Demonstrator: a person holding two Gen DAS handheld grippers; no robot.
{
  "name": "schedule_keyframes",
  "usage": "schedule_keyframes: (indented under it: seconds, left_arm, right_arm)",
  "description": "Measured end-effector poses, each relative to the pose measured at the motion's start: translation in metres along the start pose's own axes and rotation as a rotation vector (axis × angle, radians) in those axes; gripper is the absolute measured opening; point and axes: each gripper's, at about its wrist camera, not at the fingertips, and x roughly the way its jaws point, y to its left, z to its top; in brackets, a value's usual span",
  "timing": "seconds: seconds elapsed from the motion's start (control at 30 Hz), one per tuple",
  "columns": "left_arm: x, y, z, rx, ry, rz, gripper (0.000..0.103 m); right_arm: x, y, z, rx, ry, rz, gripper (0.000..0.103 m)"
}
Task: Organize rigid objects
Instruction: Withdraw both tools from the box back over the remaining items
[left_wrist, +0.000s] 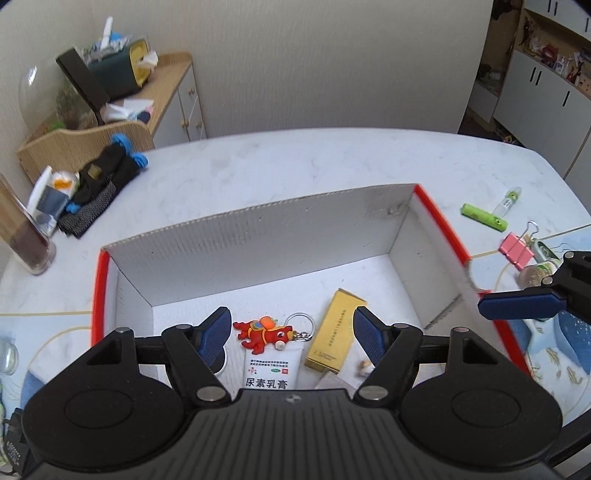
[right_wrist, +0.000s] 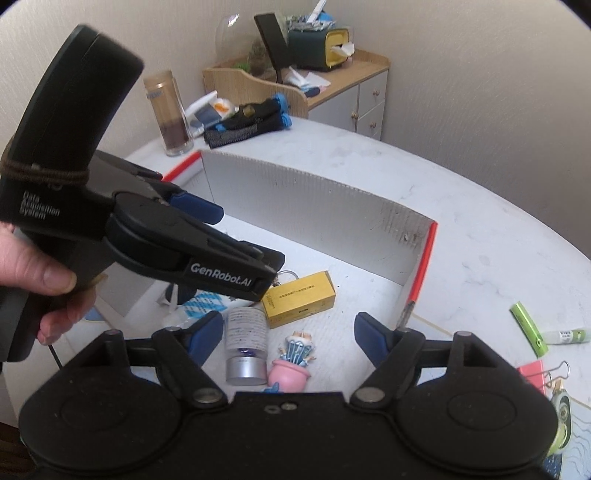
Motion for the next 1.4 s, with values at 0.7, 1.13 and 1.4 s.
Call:
schedule_keyframes:
  seconds: [0.7,1.13,1.4]
  left_arm:
    - [-0.071,-0.077,-0.028,0.005,-0.141,-0.019,0.080]
    - [-0.072,-0.139,-0.040,-0.018,-0.157,-0.090,0.089]
    - [-0.054,-0.186,-0.041,-0.001,-0.148,-0.134,0.101]
  right_arm:
    - [-0.108,-0.048,-0.059,0.086,-0.160,0.063,0.089]
    - [-0.151,-0.115,-0.121,0.205,-0.227,0.049,0.102]
    - [-0.167,-0.163,-0.159,0.289,-0.222,-0.029,0.103]
